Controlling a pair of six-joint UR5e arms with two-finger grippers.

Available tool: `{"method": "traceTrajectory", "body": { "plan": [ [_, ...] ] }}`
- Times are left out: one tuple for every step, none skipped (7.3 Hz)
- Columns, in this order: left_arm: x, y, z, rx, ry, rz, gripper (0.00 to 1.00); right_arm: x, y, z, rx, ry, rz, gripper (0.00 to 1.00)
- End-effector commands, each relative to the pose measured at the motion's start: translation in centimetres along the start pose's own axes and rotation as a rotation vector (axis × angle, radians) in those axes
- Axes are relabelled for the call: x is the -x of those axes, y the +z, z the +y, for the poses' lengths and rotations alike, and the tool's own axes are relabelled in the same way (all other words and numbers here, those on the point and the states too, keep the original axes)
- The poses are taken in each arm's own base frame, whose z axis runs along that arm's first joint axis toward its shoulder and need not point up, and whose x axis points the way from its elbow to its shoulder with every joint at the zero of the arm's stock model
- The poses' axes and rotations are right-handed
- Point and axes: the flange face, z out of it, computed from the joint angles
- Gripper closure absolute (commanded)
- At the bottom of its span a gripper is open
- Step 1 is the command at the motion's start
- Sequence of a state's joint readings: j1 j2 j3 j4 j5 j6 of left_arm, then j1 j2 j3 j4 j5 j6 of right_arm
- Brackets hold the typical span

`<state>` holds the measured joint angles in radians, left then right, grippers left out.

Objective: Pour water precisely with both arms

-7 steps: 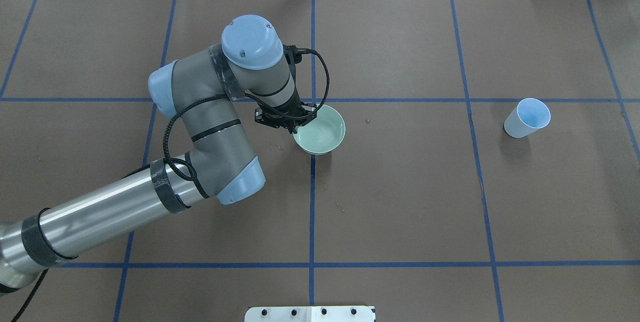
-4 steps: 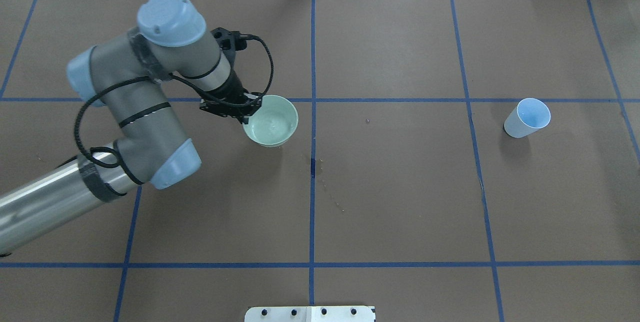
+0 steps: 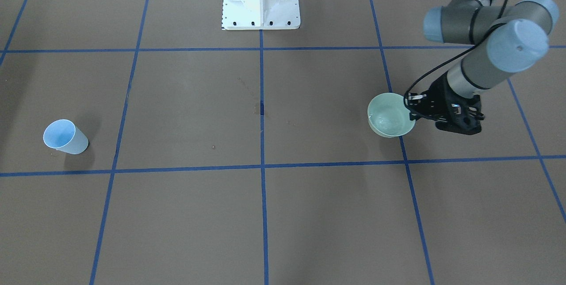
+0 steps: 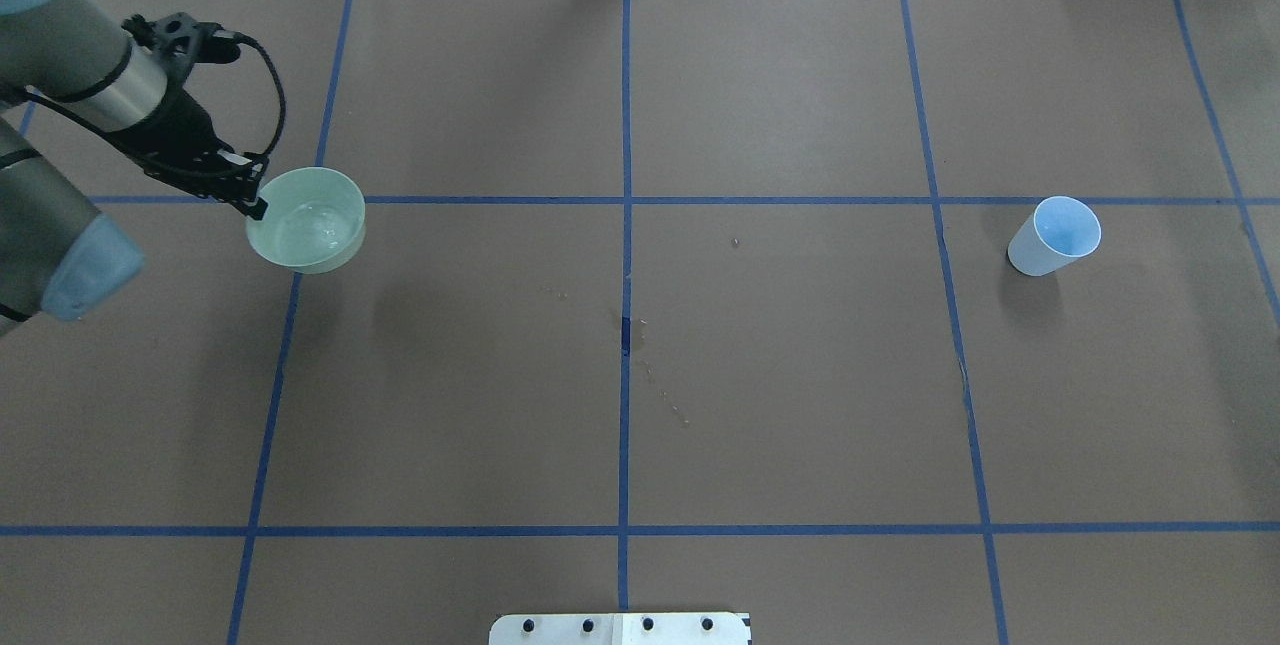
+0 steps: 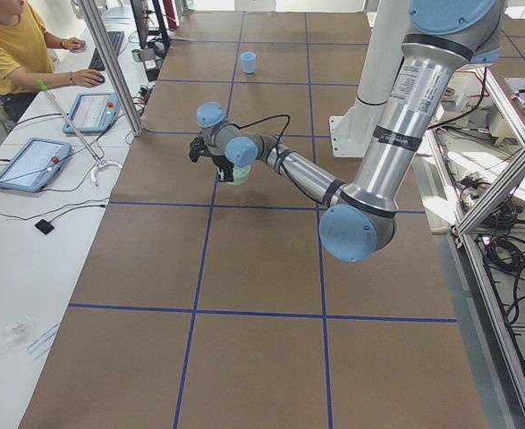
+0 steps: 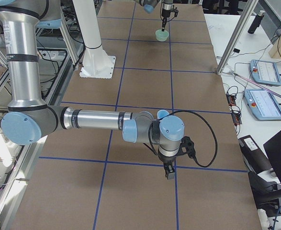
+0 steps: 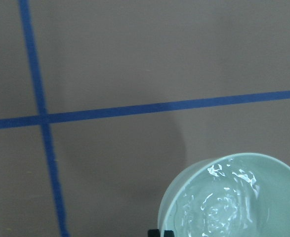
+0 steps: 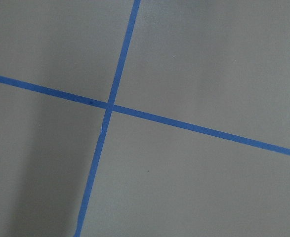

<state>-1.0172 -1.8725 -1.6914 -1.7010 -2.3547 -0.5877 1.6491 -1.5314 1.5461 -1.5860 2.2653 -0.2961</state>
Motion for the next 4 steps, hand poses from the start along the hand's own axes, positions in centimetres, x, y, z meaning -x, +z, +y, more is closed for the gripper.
{"method": "traceTrajectory", "body": {
  "plan": [
    [10.7,-1.8,1.9,0.001,0.057,-0.031,1.00,0.0,0.0,0.0,-0.001,-0.001,0.002,0.00],
    [13.7,-1.6,2.1,0.017,0.071,-0.020,1.00,0.0,0.0,0.0,-0.001,-0.001,0.002,0.00],
    [17.1,-1.8,2.1,0.018,0.089,-0.033,1.00,0.1,-0.2,-0.2,-0.003,-0.003,0.002,0.00],
    [20.4,-1.7,2.1,0.027,0.107,-0.046,1.00,0.1,-0.2,-0.2,-0.004,-0.004,0.003,0.00]
  ]
}}
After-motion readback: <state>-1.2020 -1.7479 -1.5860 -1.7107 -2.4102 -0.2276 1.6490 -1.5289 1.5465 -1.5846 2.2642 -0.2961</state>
